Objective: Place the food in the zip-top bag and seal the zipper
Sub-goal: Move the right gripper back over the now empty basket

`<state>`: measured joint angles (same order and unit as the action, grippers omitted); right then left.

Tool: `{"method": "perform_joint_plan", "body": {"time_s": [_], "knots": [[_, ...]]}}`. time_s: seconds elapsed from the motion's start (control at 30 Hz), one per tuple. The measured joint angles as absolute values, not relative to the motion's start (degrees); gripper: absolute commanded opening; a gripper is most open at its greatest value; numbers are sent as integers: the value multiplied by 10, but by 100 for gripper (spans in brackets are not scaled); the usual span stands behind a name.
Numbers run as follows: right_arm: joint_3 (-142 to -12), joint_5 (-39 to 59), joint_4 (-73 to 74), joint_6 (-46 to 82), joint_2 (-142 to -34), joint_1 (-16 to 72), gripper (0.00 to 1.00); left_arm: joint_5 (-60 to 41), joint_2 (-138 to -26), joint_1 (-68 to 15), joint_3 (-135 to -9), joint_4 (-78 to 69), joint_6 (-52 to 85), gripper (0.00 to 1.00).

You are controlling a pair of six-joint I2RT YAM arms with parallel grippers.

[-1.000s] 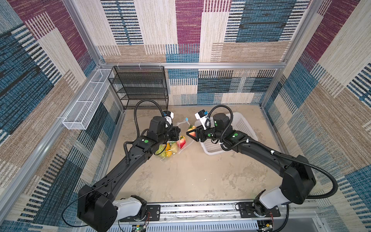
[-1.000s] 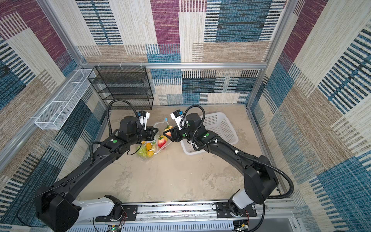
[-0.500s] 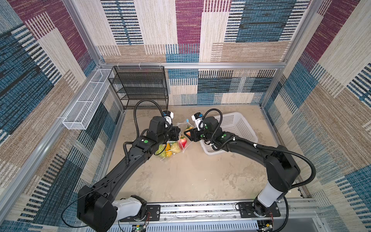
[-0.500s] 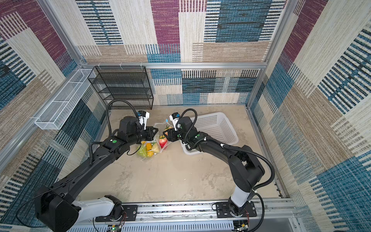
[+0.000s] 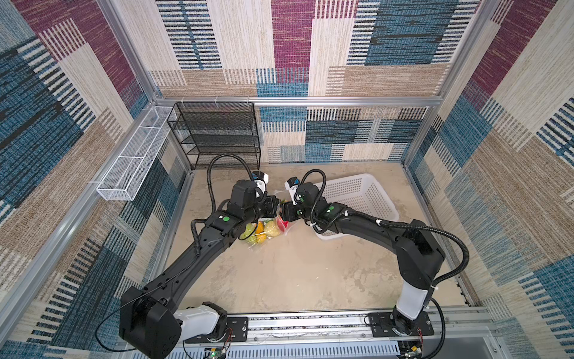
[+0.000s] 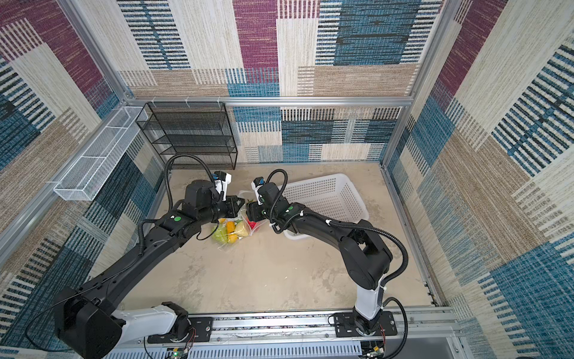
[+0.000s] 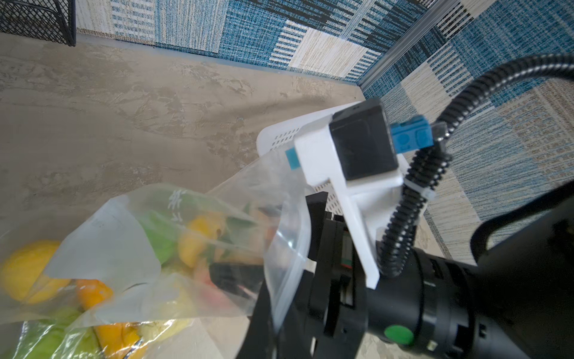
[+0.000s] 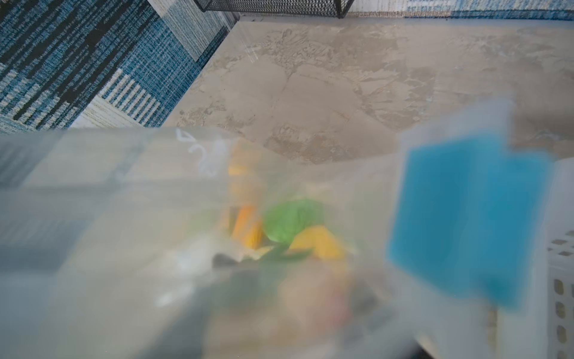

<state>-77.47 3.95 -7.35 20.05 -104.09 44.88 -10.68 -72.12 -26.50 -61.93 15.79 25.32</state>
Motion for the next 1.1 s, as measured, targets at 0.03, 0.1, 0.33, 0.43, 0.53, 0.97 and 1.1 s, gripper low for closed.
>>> {"method": "perform_joint_plan", "body": {"time_s": [0.03,0.1,0.33,0.43,0.53,0.97,1.1], "knots": [[-776,39,-75,200,-1039,449,78,-107,-720,-265,-619,158,253,0],[-776,39,-81,200,-1029,449,80,-107,-719,-265,-619,158,253,0],[-778,-15,-111,171,-943,448,81,-93,-709,-265,-612,157,253,0],[-775,-62,-122,152,-902,439,82,-92,-707,-265,-609,157,254,0],[-766,-105,-147,147,-877,411,83,-90,-707,-265,-608,157,255,0],[-719,-73,-232,104,-938,364,92,-90,-717,-264,-601,150,259,0],[-726,-81,-238,104,-984,364,92,-89,-717,-264,-601,148,259,0]]}}
